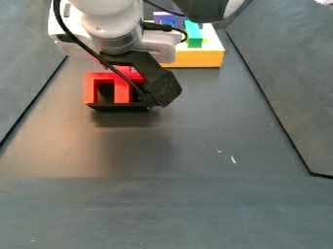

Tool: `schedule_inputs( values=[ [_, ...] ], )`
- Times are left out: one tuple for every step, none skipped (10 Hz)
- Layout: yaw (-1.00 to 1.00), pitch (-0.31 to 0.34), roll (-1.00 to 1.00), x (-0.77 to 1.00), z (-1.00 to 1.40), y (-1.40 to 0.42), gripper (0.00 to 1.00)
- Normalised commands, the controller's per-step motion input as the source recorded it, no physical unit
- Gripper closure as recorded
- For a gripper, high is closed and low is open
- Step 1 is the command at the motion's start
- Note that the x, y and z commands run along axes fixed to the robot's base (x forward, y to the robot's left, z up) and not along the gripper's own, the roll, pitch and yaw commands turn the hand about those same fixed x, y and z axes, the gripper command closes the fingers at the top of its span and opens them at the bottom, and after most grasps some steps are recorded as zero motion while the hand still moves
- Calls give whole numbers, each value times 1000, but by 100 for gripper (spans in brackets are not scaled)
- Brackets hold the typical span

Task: Pick up the red object. Move up. Place the red object on the fixture. Regrasp the red object. Move to above the board. Insert the red object.
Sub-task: Regrasp the red object.

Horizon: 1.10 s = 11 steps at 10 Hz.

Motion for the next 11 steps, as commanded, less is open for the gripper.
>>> schedule_inputs(
  values=[
    [0, 0, 0, -26, 0, 0, 0],
    [0, 0, 0, -80, 0, 0, 0],
    [0, -6, 111, -109, 0, 0, 0],
    [0, 0, 0, -103, 0, 0, 0],
    [0, 0, 180, -37, 134, 0, 0],
    [17, 303, 1000, 240, 297, -286, 0],
    [0, 303, 1000, 97, 226, -291, 0],
    [0, 294, 1000, 14, 291, -211, 0],
    [0, 323, 1000, 6, 320, -194, 0],
    [0, 337, 1000, 54, 426, -83, 0],
    [0, 297, 846, 0, 680, 0, 0]
  ],
)
